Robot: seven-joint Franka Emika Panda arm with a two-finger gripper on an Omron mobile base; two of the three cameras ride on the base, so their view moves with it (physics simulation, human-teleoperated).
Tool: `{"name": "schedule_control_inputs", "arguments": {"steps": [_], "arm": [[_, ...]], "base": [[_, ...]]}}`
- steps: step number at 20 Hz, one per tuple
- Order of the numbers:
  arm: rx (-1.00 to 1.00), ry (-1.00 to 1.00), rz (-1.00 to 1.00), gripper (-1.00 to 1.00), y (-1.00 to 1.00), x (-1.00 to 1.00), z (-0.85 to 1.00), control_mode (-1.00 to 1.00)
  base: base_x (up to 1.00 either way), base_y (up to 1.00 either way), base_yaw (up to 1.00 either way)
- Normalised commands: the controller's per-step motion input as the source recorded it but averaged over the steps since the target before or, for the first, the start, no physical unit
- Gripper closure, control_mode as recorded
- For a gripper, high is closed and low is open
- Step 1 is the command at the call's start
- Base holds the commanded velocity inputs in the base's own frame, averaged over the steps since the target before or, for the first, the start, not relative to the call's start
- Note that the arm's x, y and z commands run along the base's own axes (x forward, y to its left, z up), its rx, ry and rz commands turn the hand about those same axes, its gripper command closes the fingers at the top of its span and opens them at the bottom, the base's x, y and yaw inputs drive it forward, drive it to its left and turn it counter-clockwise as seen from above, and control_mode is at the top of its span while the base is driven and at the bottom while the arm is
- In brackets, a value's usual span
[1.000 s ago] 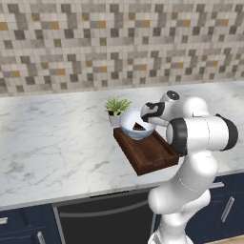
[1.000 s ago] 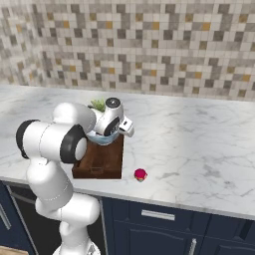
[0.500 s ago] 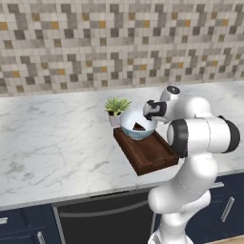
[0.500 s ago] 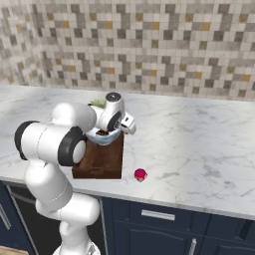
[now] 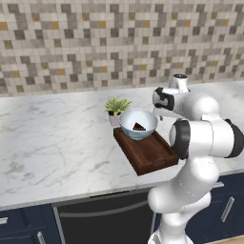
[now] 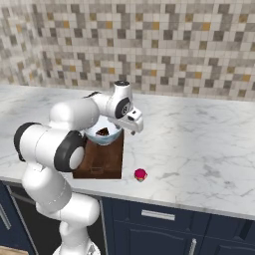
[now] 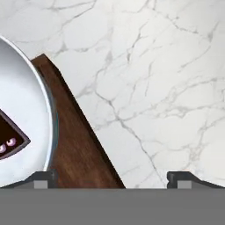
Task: Place the bowl with cake and the cupcake onto the tray.
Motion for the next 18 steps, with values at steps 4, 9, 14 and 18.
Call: {"name": "schedule_control_inputs", "arguments": {"steps": [4, 9, 14, 18], "arm": [[0.0, 0.16, -0.03, -1.0, -0.36, -0.99, -0.05, -1.0], [0.01, 0.03, -0.02, -1.0, -0.34, -0.89, -0.19, -1.0], [0.02, 0.06, -0.07, -1.0, -0.23, -0.39, -0.3, -1.0], [0.0, 0.06, 0.0, -1.0, -0.27, 0.14, -0.33, -1.0]], "base": [[0.0, 0.0, 0.0], [0.0, 0.0, 0.0], [0.0, 0.0, 0.0], [0.0, 0.0, 0.0]]}}
